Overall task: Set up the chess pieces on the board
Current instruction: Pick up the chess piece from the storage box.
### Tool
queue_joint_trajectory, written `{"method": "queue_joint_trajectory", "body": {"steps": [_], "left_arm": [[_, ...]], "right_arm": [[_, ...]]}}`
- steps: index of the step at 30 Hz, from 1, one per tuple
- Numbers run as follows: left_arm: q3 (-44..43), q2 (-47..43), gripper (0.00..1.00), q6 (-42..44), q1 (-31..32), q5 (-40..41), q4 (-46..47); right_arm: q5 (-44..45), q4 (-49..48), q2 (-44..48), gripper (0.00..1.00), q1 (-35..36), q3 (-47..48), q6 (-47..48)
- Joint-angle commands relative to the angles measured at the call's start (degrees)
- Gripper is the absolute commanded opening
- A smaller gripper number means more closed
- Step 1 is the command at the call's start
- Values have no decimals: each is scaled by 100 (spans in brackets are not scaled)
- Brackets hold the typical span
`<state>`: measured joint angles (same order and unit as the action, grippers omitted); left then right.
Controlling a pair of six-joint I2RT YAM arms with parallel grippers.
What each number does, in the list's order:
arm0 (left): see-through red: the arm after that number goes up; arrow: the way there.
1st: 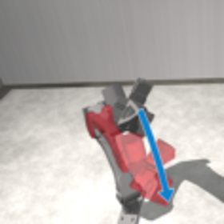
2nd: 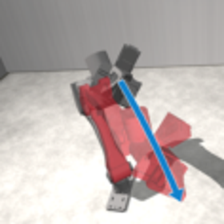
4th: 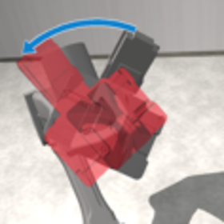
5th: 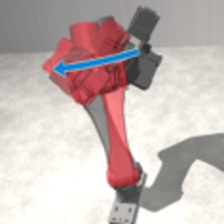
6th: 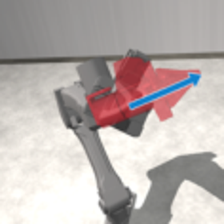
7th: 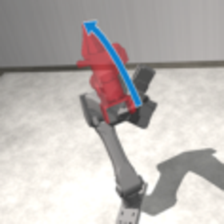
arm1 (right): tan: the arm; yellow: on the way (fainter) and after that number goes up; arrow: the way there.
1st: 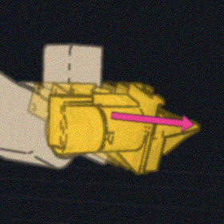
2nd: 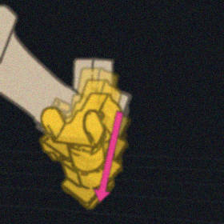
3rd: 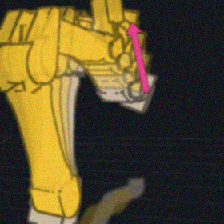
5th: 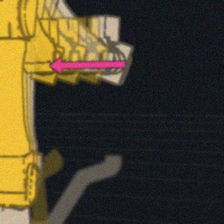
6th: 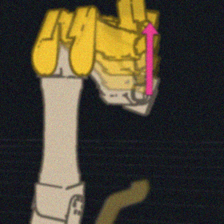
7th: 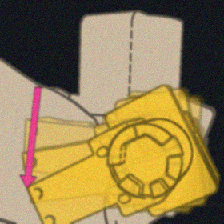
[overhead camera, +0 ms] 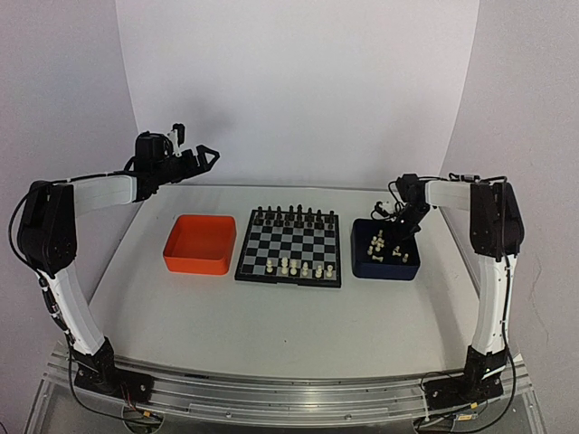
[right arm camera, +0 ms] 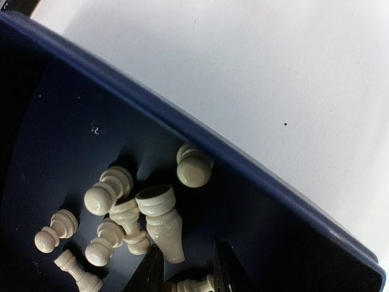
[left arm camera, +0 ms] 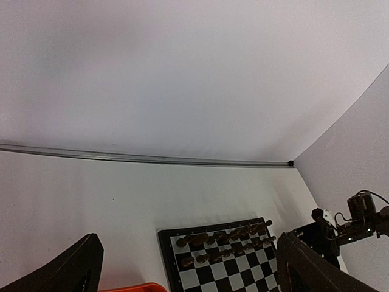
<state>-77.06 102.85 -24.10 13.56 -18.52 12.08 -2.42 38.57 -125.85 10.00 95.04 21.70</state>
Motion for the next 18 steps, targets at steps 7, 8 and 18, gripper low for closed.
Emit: {"method": "queue_joint_trajectory", "body": {"steps": [7,8,18], "left_arm": [[-109,61,100,-60,27,-135,118],[-113,71,100,-60,25,-137,108],[-120,77,100,-68,24,-196,54]], "right_arm": [[-104,-358,-81,28,1,108,-149],[-113,-365,-90,28,2,111,-149],[-203,-452,-163,28,6,125,-144]]}}
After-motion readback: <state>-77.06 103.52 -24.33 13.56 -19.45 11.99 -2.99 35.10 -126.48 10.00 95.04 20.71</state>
